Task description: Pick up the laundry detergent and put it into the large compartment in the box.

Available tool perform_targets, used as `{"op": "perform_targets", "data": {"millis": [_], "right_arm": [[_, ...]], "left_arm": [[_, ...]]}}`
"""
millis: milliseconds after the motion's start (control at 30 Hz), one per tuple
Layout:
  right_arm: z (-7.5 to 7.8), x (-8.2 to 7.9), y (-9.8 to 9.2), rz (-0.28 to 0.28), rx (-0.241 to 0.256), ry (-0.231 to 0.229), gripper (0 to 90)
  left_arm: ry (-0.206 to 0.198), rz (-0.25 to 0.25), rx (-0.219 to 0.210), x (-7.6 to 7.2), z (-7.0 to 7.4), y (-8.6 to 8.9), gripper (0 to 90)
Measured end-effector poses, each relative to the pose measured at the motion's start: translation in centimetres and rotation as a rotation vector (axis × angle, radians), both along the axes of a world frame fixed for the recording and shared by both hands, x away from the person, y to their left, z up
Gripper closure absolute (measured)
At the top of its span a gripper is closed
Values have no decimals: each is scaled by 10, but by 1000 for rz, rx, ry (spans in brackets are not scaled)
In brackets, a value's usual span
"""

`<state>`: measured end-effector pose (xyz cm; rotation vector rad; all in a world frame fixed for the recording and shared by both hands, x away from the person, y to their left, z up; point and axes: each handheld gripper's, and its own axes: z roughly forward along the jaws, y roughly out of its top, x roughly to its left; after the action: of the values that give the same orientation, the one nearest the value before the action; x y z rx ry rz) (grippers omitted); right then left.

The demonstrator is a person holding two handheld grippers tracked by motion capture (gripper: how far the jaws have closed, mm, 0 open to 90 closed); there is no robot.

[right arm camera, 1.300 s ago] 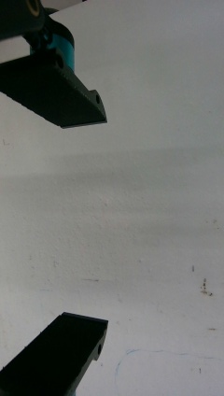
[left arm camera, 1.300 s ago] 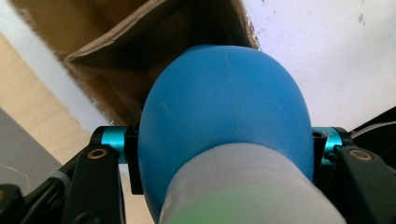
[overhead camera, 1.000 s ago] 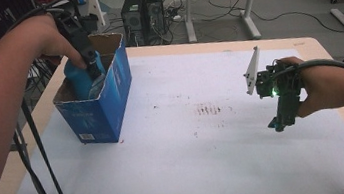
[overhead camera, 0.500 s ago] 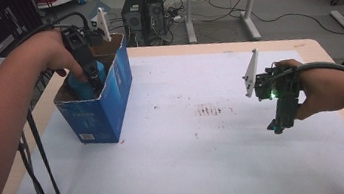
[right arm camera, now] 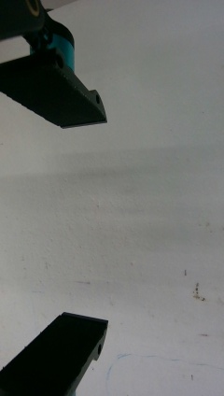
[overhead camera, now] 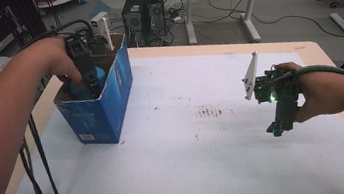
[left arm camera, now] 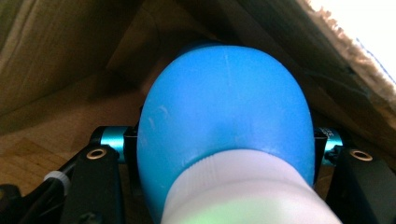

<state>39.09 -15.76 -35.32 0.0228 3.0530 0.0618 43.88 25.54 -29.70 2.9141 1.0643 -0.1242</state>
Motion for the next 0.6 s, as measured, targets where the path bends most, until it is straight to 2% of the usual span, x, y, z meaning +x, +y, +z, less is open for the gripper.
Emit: {"op": "perform_targets", "data": {"millis": [100,300,600], "right_arm": [[0,0,1,-1,1,-2,23],[1,0,1,1,4,-1,23],[2,-1,1,4,11,-8,23]], "left_arm": [[1,0,3,0,0,0,385],[6,26,-24,-2,4,-1,342],[-2,37,-7,-6,17,-2,297]]}}
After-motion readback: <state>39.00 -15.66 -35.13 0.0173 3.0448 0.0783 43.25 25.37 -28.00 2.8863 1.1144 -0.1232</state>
